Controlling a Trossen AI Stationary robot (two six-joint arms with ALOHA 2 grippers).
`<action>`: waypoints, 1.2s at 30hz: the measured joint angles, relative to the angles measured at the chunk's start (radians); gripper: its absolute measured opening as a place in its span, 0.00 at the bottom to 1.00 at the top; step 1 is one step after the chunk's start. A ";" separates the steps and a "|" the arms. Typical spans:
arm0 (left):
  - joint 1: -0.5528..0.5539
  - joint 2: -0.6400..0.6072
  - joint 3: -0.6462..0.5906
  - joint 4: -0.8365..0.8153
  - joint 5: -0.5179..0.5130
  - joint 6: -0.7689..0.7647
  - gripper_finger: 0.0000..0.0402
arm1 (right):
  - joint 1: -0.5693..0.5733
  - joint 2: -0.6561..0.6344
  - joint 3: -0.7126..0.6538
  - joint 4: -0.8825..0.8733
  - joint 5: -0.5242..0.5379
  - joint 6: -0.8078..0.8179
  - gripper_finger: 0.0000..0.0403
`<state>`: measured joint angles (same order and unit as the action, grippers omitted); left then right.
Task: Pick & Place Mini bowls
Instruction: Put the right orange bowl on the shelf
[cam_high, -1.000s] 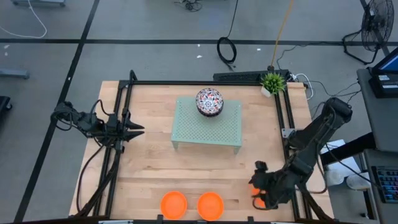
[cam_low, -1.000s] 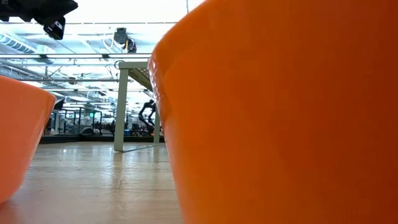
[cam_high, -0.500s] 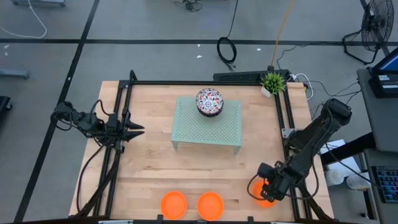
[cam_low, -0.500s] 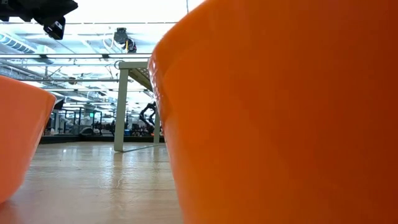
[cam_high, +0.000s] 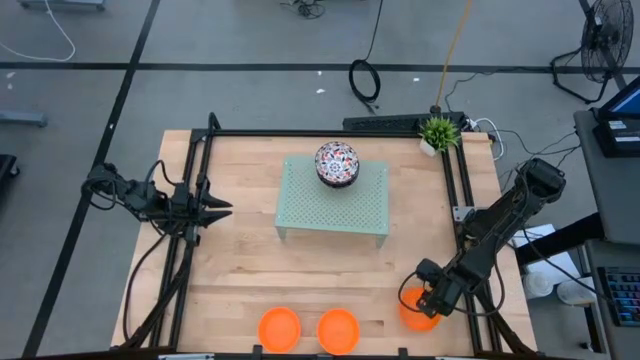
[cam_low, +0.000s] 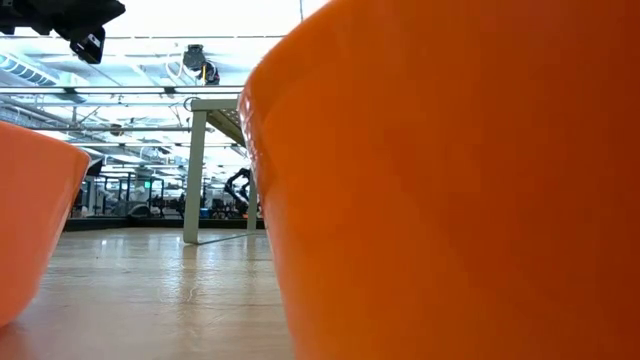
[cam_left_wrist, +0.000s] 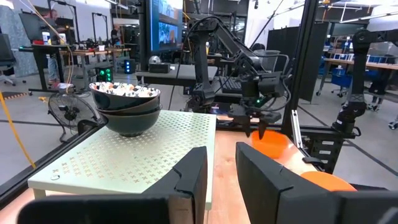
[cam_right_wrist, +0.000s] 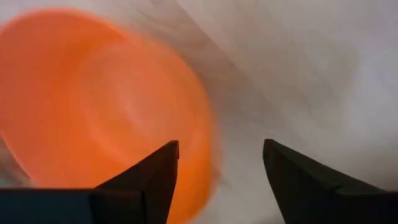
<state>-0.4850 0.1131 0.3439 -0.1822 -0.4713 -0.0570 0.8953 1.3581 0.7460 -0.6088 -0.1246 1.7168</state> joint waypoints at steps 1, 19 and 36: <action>0.000 0.000 0.000 0.000 0.000 0.000 0.22 | -0.002 0.000 -0.003 0.021 0.017 0.000 0.55; 0.000 0.000 0.000 0.000 0.000 0.000 0.22 | -0.113 -0.002 -0.197 0.558 0.168 -0.384 0.55; 0.000 0.000 0.000 0.000 0.000 0.000 0.22 | -0.374 -0.015 -0.247 0.602 0.073 -0.890 0.55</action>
<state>-0.4849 0.1131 0.3439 -0.1822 -0.4713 -0.0570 0.5214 1.3434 0.4992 -0.0067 -0.0520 0.8265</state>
